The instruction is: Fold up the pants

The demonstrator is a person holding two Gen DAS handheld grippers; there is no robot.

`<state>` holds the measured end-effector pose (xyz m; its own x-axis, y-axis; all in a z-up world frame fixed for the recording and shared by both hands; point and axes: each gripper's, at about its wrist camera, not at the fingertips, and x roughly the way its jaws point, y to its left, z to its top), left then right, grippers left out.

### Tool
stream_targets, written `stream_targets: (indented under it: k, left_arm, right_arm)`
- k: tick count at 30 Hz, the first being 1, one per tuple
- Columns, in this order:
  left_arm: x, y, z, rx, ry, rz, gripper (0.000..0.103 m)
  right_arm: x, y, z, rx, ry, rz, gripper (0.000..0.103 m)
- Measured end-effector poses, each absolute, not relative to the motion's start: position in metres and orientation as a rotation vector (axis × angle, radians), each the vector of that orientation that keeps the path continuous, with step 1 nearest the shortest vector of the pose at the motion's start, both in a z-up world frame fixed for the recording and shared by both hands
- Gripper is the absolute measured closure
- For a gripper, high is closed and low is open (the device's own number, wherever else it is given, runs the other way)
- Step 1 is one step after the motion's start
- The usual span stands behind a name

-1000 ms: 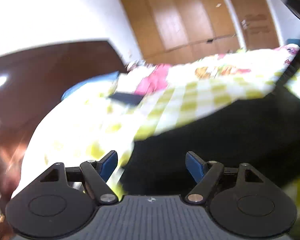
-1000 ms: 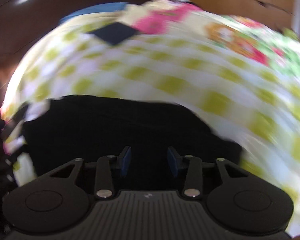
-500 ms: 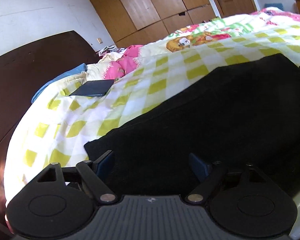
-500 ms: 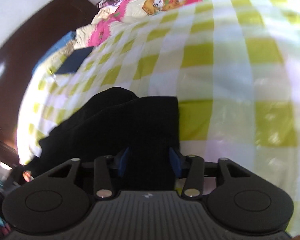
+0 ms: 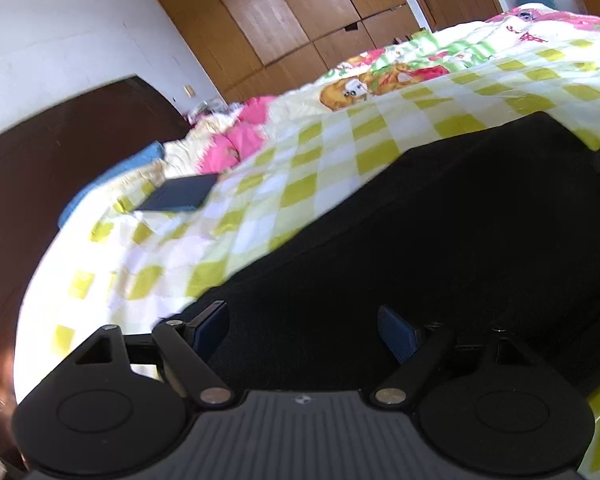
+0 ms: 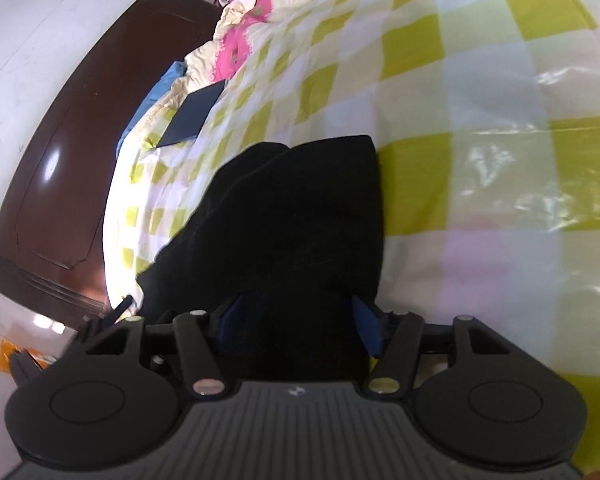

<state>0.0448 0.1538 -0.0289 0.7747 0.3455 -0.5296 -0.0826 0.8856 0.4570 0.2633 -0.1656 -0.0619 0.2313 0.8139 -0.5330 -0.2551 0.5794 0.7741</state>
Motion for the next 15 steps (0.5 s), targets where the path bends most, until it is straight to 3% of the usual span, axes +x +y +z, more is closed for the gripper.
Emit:
stream_targets:
  k: [4, 8, 9, 10, 11, 12, 13, 14, 15]
  left_arm:
    - [0.047, 0.150, -0.039, 0.425, 0.684, 0.224, 0.009]
    - [0.050, 0.150, -0.039, 0.409, 0.703, 0.233, 0.009]
    - [0.051, 0.151, -0.039, 0.406, 0.709, 0.236, 0.009]
    - [0.052, 0.150, -0.039, 0.403, 0.716, 0.239, 0.009]
    - [0.053, 0.151, -0.039, 0.400, 0.722, 0.243, 0.009]
    - [0.054, 0.151, -0.039, 0.396, 0.727, 0.245, 0.009]
    - [0.055, 0.152, -0.039, 0.391, 0.731, 0.248, 0.009]
    - [0.056, 0.152, -0.039, 0.385, 0.737, 0.254, 0.009]
    - [0.057, 0.153, -0.039, 0.382, 0.743, 0.259, 0.009]
  right_arm:
    - [0.260, -0.174, -0.055, 0.649, 1.101, 0.834, 0.068]
    - [0.270, -0.173, -0.082, 0.782, 1.155, 0.827, 0.064]
    - [0.272, -0.169, -0.086, 0.816, 1.163, 0.833, 0.061]
    - [0.272, -0.167, -0.087, 0.842, 1.159, 0.847, 0.049]
    - [0.273, -0.163, -0.087, 0.858, 1.142, 0.873, 0.046]
    - [0.273, -0.160, -0.087, 0.856, 1.134, 0.861, 0.050]
    - [0.273, -0.158, -0.086, 0.840, 1.137, 0.833, 0.067]
    - [0.273, -0.157, -0.085, 0.813, 1.145, 0.800, 0.075]
    - [0.273, -0.157, -0.083, 0.803, 1.138, 0.797, 0.076]
